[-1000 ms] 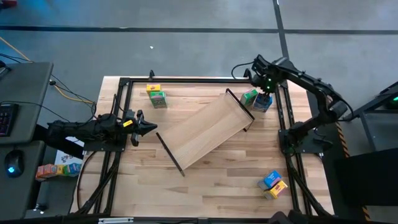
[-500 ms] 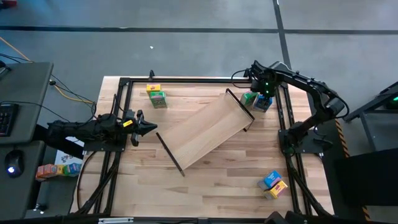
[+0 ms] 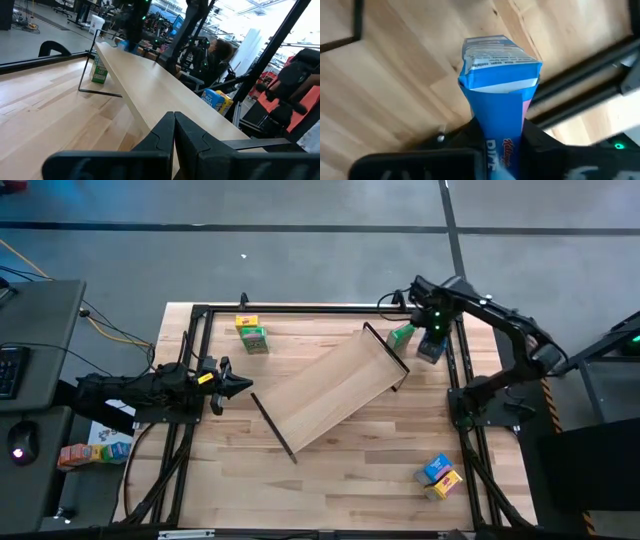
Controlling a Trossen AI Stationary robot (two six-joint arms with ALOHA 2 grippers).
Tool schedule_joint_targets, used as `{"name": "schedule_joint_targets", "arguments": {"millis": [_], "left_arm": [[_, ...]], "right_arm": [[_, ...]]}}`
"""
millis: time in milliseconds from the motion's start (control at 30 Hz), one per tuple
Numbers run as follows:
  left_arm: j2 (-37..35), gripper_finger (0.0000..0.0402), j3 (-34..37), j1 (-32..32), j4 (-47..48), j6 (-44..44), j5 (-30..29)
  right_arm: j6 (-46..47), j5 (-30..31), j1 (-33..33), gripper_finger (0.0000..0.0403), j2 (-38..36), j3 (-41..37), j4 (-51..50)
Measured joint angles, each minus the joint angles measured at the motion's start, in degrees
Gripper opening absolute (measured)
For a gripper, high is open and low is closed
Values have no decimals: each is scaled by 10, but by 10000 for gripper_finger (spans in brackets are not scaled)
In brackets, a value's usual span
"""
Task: Stack cereal on shelf
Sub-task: Put the top blue cereal box on the shelf
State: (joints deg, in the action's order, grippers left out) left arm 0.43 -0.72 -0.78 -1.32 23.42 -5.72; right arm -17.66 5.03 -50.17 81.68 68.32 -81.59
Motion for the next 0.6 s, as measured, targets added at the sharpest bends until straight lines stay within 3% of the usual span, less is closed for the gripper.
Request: {"name": "schedule_joint_targets", "arguments": {"millis": [233,333,433,600], "left_arm": [[0,3,0,0,0,0,0],[0,3,0,0,0,0,0],[0,3,0,0,0,0,0],[0,3,0,0,0,0,0]], "right_arm": [[78,-7,22,50,-59,157,-87],[117,-52,46,57,-73,246,-81],[143,-98,88,58,-66,337,-80],[176,-102,203,58,-12,456,-77]]}}
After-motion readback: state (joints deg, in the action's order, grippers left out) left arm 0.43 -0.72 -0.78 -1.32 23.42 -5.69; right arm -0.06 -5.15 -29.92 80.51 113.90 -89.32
